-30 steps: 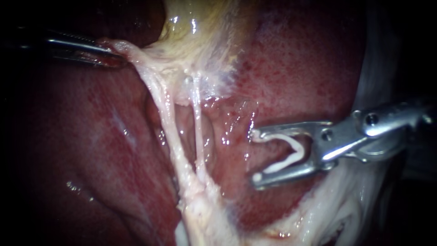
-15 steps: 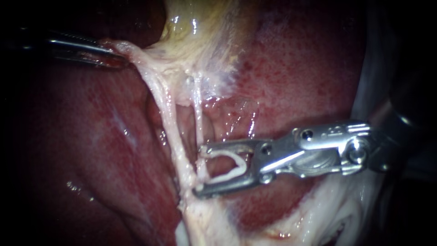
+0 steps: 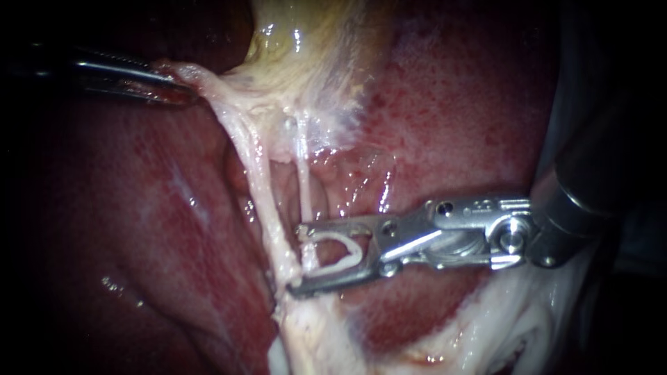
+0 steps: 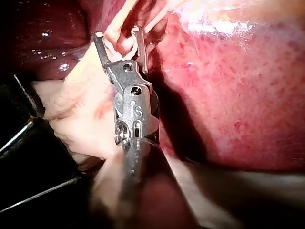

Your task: Clipping first clip left tube

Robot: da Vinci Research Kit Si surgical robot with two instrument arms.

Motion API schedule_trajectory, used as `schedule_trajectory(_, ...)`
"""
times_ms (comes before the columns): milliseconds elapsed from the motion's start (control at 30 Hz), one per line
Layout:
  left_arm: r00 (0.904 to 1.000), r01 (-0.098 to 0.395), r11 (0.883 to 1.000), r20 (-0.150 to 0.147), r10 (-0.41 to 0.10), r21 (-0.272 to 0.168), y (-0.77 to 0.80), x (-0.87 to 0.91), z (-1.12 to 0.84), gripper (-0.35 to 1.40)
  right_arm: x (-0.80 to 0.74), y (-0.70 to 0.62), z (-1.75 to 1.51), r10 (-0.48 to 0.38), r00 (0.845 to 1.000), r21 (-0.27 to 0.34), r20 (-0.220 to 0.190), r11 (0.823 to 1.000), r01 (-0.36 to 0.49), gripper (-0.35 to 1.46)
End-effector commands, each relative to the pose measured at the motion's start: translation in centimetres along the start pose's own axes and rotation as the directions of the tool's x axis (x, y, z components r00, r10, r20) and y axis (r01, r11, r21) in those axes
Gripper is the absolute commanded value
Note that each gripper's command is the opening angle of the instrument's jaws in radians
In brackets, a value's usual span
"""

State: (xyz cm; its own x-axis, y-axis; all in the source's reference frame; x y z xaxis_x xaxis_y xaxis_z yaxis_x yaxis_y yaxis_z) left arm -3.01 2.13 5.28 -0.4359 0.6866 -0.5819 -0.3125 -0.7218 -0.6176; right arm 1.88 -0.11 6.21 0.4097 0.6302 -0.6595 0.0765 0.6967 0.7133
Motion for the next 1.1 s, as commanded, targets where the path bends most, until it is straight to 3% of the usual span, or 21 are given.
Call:
schedule_trajectory(33,1.0000,0.000,1.000,0.000,0.000,0.000,0.00,0.00,0.01,-0.35,-0.01,0.01,0.02,0.003,1.000,-0.001,0.001,1.000,-0.003,0.50)
schedule_trajectory(267,1.0000,0.000,1.000,-0.001,0.000,0.004,0.00,-0.01,0.01,-0.35,-0.10,0.03,0.13,-0.005,1.000,0.014,0.008,1.000,0.005,0.50)
schedule_trajectory(433,1.0000,0.000,1.000,-0.001,0.000,0.004,0.00,0.00,0.02,-0.35,-0.08,0.04,0.23,-0.018,1.000,0.088,0.023,0.996,0.015,0.49)
schedule_trajectory(767,1.0000,0.001,1.000,-0.001,-0.001,0.006,0.02,0.01,0.04,-0.35,0.08,0.01,0.52,-0.006,0.999,0.123,-0.040,0.992,0.011,0.49)
schedule_trajectory(900,1.0000,0.001,1.000,-0.001,-0.001,0.004,0.02,0.01,0.04,-0.35,0.13,-0.06,0.59,-0.007,0.998,0.133,-0.059,0.991,0.014,0.49)
schedule_trajectory(1100,1.0000,0.001,1.000,-0.001,-0.001,0.004,0.02,0.01,0.04,-0.35,0.23,-0.27,0.62,-0.007,0.996,0.154,-0.084,0.988,0.020,0.49)
